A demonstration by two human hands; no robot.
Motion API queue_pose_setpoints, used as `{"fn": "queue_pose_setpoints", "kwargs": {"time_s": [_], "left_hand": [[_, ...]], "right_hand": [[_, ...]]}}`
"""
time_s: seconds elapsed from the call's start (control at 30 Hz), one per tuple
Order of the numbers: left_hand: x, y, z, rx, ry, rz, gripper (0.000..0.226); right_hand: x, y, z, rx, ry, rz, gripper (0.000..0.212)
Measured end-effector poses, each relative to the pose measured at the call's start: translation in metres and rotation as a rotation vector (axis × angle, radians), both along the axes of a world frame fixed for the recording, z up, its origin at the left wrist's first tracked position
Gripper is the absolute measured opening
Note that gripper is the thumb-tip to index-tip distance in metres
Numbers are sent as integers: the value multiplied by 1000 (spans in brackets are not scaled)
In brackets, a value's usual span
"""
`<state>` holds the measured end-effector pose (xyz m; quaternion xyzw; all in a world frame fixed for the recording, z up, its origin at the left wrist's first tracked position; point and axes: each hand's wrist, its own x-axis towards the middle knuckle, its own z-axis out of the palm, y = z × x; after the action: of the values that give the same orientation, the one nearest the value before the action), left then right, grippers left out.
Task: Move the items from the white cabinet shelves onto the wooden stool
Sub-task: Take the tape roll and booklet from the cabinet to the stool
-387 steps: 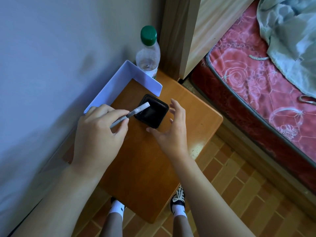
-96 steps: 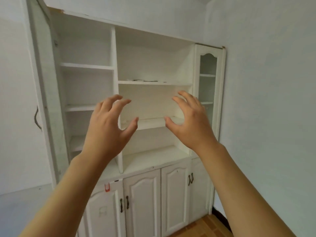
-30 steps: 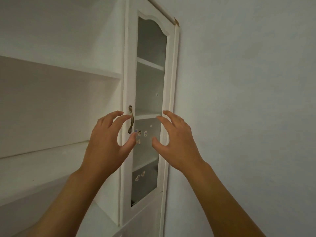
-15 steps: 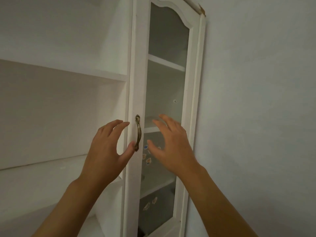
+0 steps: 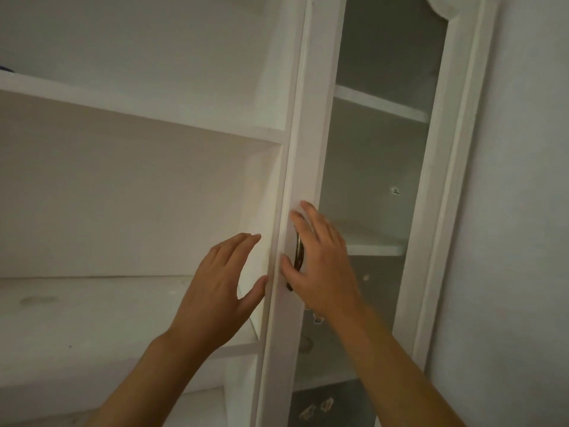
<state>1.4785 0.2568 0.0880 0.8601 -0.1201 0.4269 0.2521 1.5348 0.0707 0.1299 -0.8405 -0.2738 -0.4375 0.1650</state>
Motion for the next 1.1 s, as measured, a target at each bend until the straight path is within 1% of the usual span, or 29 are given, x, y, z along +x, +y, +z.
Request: {"fn": "queue_pose_setpoints", "kwargs": {"time_s": [0.17,0.33,0.43,0.53,0.63,0.77,0.9,1.1], "left_hand": [[0,5,-14,13,15,42,72],[16,6,-12,92,-31,-13,71],[28,3,-6,110,-45,-76,75],[38,1,-5,115,-65,-127,81],[50,2,-7,142,-89,-177,81],[61,1,-12,115,-90,-277,85],[72,6,-22,141,-83,-302,89],[81,13,-33,136,-67,-358,97]], "right_hand": [[18,3,-10,17,-80,17,75],[22,3,-13,24,-156,4,73],[22,5,-14,39,-177,-11,72],[21,6,-15,50,-161,-23,73],[17,10,-17,42,-153,-59,73],[14,16,-19,45,-157,-106,70],[10,20,-18,50,-134,-122,65],[4,21,-18,50,-135,-149,73]]}}
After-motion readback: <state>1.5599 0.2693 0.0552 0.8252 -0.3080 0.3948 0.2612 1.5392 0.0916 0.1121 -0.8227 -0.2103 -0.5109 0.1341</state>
